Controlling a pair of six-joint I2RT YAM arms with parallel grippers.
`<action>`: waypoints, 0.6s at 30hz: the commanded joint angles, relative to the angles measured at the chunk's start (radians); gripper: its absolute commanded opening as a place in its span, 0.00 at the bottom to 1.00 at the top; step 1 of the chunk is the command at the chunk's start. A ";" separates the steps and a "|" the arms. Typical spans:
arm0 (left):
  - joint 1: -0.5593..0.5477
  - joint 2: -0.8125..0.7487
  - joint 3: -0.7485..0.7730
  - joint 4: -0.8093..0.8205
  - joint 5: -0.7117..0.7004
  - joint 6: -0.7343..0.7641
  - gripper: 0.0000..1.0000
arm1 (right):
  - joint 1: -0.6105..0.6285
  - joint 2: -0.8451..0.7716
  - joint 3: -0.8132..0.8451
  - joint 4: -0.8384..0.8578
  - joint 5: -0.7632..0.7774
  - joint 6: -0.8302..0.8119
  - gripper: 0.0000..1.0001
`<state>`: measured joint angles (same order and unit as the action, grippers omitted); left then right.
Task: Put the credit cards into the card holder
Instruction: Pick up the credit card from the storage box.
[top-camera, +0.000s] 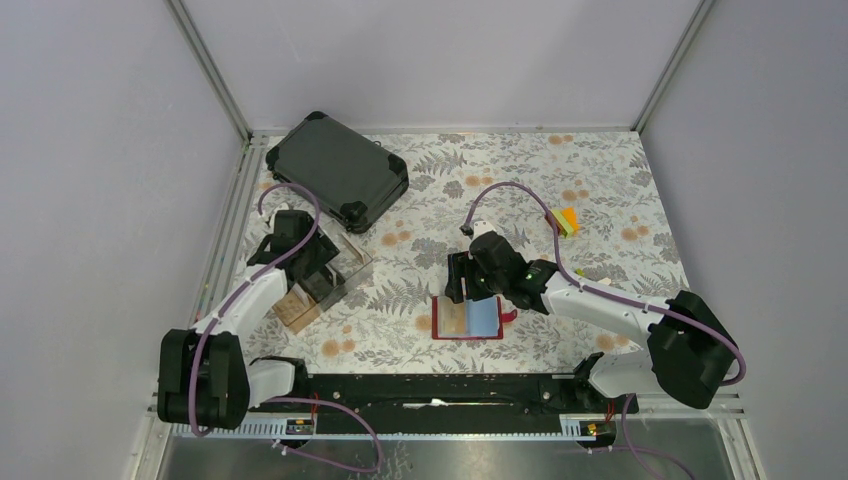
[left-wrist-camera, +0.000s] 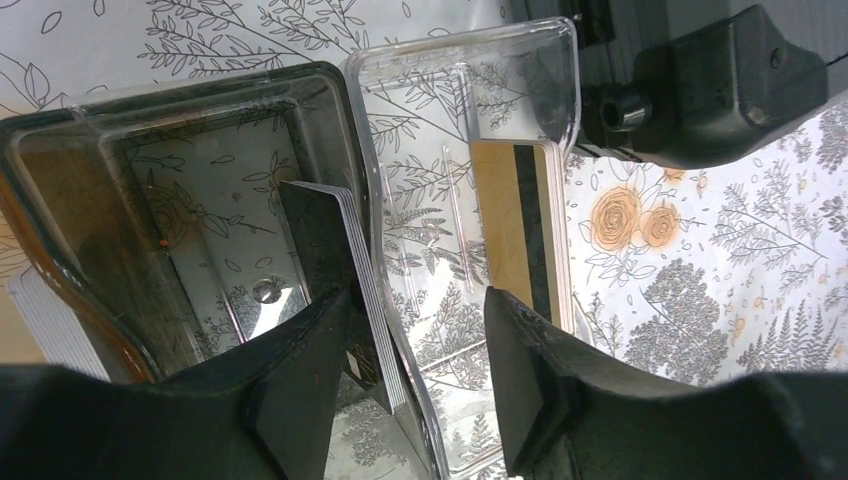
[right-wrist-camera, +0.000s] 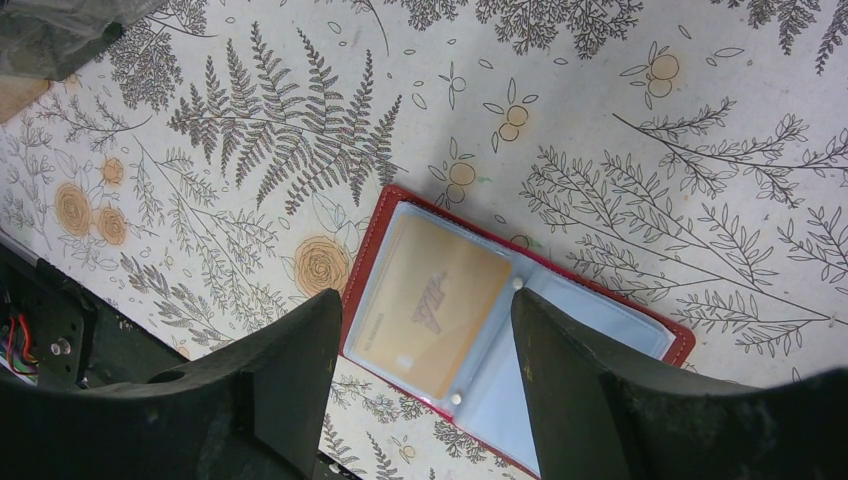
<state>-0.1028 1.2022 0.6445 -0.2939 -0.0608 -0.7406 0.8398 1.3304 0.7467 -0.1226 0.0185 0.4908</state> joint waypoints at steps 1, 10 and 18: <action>0.003 -0.049 -0.001 0.049 0.011 0.007 0.52 | 0.007 -0.023 -0.003 0.006 0.028 0.005 0.70; 0.003 -0.053 0.001 0.026 -0.011 0.007 0.42 | 0.007 -0.017 -0.003 0.007 0.023 0.007 0.70; 0.003 -0.059 0.002 0.005 -0.035 0.007 0.29 | 0.008 -0.006 -0.002 0.006 0.021 0.009 0.69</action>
<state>-0.1028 1.1664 0.6441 -0.3058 -0.0776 -0.7368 0.8398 1.3304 0.7464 -0.1226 0.0181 0.4942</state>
